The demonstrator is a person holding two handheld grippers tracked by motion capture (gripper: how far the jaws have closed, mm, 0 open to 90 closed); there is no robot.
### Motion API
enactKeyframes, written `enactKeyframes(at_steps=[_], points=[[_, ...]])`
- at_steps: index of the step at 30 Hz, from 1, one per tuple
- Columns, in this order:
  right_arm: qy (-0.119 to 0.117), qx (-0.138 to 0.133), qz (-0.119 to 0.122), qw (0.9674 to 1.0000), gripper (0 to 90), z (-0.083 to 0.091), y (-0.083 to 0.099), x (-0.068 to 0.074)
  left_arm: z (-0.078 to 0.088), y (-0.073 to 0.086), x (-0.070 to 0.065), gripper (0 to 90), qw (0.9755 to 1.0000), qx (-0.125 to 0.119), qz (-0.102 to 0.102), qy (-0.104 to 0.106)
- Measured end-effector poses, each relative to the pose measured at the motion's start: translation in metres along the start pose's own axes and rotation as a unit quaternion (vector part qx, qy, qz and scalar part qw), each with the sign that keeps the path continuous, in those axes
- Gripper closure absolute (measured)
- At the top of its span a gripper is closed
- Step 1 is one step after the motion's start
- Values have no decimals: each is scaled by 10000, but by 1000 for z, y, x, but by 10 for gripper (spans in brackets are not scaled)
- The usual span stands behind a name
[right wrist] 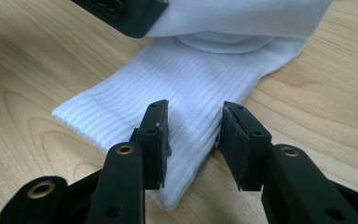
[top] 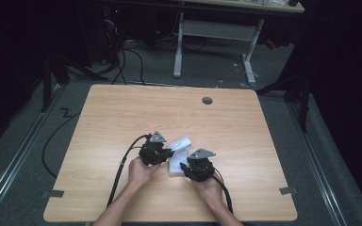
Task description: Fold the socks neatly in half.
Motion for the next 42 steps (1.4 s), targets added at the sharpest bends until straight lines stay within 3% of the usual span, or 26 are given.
enactKeyframes(at_steps=[12, 17, 22, 28, 38, 42], points=[[44, -1, -20, 10000, 623, -1, -1, 0, 14, 10, -15, 832, 9996, 5, -248, 105], [70, -4, -26, 10000, 623, -1, -2, 1, 16, 19, -19, 830, 9996, 32, -223, 163], [109, 11, -55, 9999, 623, -2, -3, 2, 12, 27, -22, 828, 9995, 155, -206, 182], [126, 5, -66, 9999, 622, -3, -4, 2, -2, 29, -23, 826, 9991, 380, -203, 28], [184, -70, -194, 9996, 622, -9, -12, -2, -11, 18, -3, 831, 9993, 345, 77, -103], [219, 24, -257, 9994, 612, -13, -20, -6, -15, 14, 5, 833, 9992, 306, 213, -110]])
Point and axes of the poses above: each handheld gripper's, and its own axes: z roughly backward along the jaws, y roughly out of its underside, x roughly to its left, the point moved 1 cm from there along -z, roughly forward along the jaws, and after that the axes turned 12 degrees about x, right-handed, at the moved point
